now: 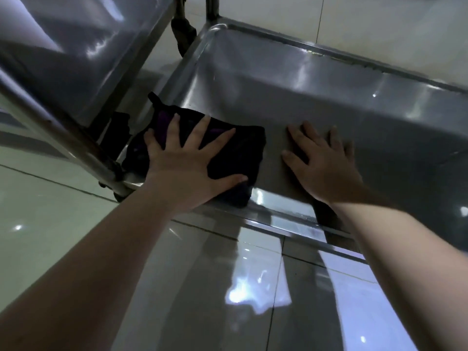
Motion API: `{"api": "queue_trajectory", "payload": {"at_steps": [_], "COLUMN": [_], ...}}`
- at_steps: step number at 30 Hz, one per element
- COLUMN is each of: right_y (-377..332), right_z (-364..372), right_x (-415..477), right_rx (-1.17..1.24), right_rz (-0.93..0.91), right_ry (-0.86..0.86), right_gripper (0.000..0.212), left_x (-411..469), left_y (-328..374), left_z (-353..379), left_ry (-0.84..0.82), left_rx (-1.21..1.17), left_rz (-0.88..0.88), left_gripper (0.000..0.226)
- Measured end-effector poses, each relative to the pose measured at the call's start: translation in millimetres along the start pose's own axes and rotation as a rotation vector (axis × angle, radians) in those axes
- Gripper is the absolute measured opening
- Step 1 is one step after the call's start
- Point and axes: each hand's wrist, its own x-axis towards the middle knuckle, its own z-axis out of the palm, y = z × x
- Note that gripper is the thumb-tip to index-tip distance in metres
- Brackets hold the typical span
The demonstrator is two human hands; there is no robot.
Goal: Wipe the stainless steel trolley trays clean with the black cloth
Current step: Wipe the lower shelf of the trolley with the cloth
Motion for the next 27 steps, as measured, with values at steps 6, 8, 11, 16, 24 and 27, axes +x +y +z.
{"api": "queue_trajectory", "payload": {"at_steps": [6, 8, 11, 16, 24, 27], "right_y": [1, 1, 1, 1, 5, 5], "right_z": [10, 9, 10, 9, 6, 6], "right_x": [-12, -9, -12, -15, -11, -10], "right_rx": [-0.070, -0.063, -0.083, -0.050, -0.038, -0.034], "right_rz": [0.087, 0.085, 0.092, 0.084, 0.076, 0.077], "right_ry": [0.070, 0.068, 0.084, 0.076, 0.061, 0.058], "right_gripper": [0.065, 0.066, 0.067, 0.066, 0.064, 0.064], "left_x": [5, 12, 34, 111, 187, 155], "left_y": [2, 9, 20, 34, 47, 45], "left_z": [-2, -3, -3, -10, -22, -24], "left_ry": [-0.062, -0.115, -0.114, -0.145, -0.204, -0.211], "left_rx": [0.014, 0.019, 0.002, -0.045, -0.048, -0.025], "left_rz": [-0.023, -0.030, -0.002, 0.007, -0.004, 0.042], "left_gripper": [0.090, 0.090, 0.092, 0.096, 0.094, 0.091]}}
